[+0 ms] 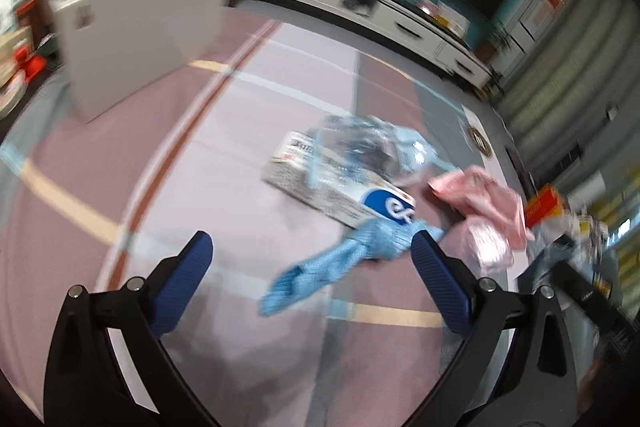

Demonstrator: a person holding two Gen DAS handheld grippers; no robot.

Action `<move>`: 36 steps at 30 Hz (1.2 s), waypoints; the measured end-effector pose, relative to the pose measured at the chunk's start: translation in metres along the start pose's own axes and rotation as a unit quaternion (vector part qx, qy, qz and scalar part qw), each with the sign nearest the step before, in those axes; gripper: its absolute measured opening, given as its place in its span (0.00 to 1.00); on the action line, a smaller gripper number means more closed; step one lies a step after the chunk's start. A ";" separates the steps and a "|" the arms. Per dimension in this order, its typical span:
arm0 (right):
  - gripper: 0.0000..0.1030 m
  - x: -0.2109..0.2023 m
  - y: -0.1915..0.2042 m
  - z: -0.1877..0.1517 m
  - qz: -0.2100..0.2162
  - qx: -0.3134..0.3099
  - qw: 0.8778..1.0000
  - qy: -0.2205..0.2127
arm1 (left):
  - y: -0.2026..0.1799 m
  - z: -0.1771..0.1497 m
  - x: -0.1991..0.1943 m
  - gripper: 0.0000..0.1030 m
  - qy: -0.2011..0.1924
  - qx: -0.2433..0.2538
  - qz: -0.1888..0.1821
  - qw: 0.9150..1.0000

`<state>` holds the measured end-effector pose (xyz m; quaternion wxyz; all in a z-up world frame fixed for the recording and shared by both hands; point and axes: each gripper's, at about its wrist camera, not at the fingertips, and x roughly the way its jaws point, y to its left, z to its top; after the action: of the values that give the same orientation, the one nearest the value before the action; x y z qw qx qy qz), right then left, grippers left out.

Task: Collect trash
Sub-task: 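Grasp the blue mesh cloth with the left tool while the right tool holds the silver bag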

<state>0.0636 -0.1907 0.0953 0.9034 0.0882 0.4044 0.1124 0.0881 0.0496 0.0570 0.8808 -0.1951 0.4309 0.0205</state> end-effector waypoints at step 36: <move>0.46 -0.022 -0.028 0.012 -0.007 0.055 0.998 -0.039 | -0.045 -0.002 -0.086 0.37 -0.074 0.031 -0.066 0.995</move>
<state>0.0616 -0.2249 0.1117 0.9129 0.1390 0.3753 0.0800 0.0423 0.0192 0.1363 0.9152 -0.1940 0.3514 -0.0369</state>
